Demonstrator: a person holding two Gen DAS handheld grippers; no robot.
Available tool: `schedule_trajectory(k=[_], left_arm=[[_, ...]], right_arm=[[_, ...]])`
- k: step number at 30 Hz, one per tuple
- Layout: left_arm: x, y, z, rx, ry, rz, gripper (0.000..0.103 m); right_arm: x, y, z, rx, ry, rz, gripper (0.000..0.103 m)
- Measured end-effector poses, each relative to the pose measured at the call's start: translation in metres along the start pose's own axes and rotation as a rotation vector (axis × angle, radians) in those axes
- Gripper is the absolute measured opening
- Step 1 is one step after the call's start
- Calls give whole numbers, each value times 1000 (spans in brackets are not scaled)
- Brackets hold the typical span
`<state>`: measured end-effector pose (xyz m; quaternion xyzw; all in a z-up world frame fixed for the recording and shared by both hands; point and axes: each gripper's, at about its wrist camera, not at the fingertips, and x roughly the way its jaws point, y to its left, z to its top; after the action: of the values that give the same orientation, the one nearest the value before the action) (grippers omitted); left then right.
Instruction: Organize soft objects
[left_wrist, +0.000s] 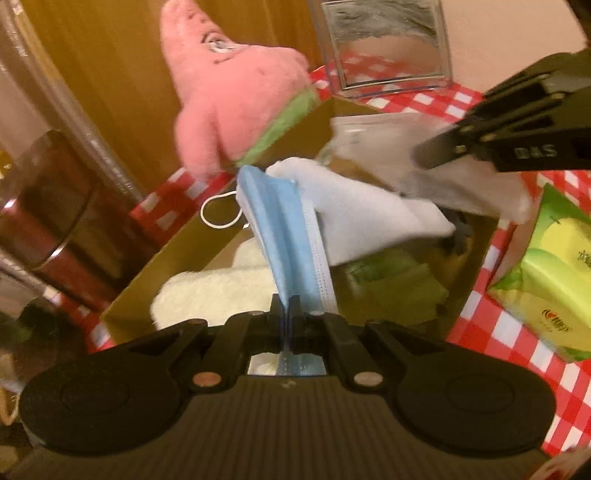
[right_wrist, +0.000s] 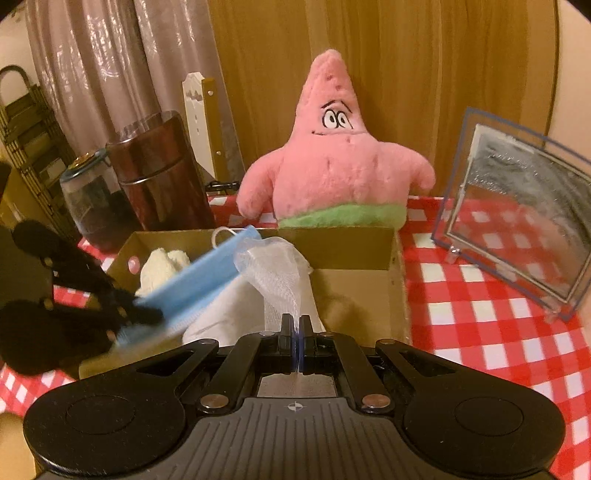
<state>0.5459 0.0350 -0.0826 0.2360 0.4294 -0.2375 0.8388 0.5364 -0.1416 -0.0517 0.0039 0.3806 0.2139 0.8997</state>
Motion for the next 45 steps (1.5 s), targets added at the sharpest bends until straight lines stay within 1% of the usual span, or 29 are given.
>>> schedule_trajectory(k=[4,9,11,12,16,18,20,22,24,25,26,27,28,29,30,36,40,44,45], left_arm=[[11,3,-2,-22,4,3,2],[19,2,-3,-35,5,4,2],[20,4,-3,-52,0,-3,3],[20,5,-2,-61,-3,-8,6],[18,10,-4,-96,-14,-15,12],[17,13,-4,-106,-14,-15,19],[14,16,-5,-125,-18,-24,21],[9,18,-6,-139,-31,-33,25],[3,21,-9,-156,-45,-41,37],[0,24,-10,-169,-53,-43,40],[-3,26,-12,-179,-60,-43,45],[-7,27,-13,-189,-70,-44,54],[-11,29,-15,-203,-80,-46,58],[-14,31,-16,-215,-86,-48,64],[-19,33,-18,-224,-94,-49,67],[-46,37,-26,-263,-130,-10,70],[-69,38,-33,-335,-152,14,74],[-94,32,-40,-390,-171,63,88],[-101,30,-42,-407,-176,75,90]], right_arm=[[12,-1,2,23,5,4,1],[27,-5,-2,38,53,-48,1],[32,-9,-4,49,71,-53,1],[34,-11,-4,52,76,-51,1],[41,-15,-5,73,98,-45,1],[42,-15,-6,75,104,-44,1],[44,-14,-6,73,115,-47,1],[44,-14,-7,71,119,-45,1],[44,-15,-6,81,124,-41,1],[44,-15,-5,86,122,-39,1],[43,-16,-5,92,120,-35,3],[41,-16,-4,99,118,-27,12],[38,-16,-3,103,112,-21,37],[34,-16,-2,107,102,-16,54],[30,-16,-1,112,83,-13,72],[1,-12,8,107,31,10,72],[-23,-6,10,106,7,9,72],[-45,2,6,98,16,5,72],[-50,5,4,98,21,2,72]])
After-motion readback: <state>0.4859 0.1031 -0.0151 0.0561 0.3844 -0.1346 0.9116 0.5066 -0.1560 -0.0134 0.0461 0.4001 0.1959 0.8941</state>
